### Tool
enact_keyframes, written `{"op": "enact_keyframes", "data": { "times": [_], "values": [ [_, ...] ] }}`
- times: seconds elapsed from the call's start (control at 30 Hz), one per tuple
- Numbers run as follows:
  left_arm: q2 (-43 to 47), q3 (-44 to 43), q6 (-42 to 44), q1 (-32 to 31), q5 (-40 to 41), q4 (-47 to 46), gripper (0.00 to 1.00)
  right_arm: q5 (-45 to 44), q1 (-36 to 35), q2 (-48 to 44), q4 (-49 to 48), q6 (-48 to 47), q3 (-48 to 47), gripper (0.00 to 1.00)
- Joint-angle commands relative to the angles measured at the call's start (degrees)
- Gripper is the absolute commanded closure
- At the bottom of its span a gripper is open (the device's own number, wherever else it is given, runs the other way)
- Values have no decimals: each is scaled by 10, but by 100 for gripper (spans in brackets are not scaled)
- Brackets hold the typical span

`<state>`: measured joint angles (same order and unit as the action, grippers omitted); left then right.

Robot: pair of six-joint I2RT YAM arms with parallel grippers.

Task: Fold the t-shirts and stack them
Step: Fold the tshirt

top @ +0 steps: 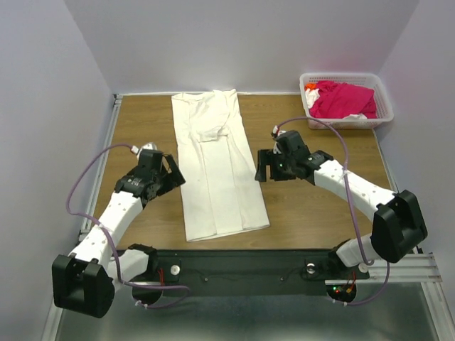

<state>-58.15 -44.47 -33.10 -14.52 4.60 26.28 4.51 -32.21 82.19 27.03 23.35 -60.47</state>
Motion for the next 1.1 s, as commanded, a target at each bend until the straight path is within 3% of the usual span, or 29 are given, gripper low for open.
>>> {"op": "enact_keyframes", "data": {
  "times": [0.0, 0.2, 0.23, 0.4, 0.53, 0.6, 0.7, 1.07],
  "values": [
    [11, 39, -57, -4, -26, 76, 6, 66, 3, -22, 14, 34, 55, 16],
    [6, 74, -122, -62, -34, 119, 13, 62, -4, -23, 31, 78, 98, 27],
    [5, 80, -134, -73, -35, 121, 18, 59, -7, -22, 36, 81, 101, 28],
    [-32, 86, -187, -158, -36, 134, 19, 56, -26, -5, 50, 104, 120, 31],
    [-64, 76, -213, -198, -22, 148, 25, 52, -45, 9, 54, 115, 131, 32],
    [-78, 72, -219, -207, -18, 152, 33, 53, -48, 14, 54, 118, 134, 32],
    [-101, 64, -221, -216, -15, 156, 37, 52, -56, 19, 55, 121, 137, 32],
    [-166, 47, -218, -243, -20, 170, 37, 64, -75, 61, 57, 117, 125, 32]
  ]
}}
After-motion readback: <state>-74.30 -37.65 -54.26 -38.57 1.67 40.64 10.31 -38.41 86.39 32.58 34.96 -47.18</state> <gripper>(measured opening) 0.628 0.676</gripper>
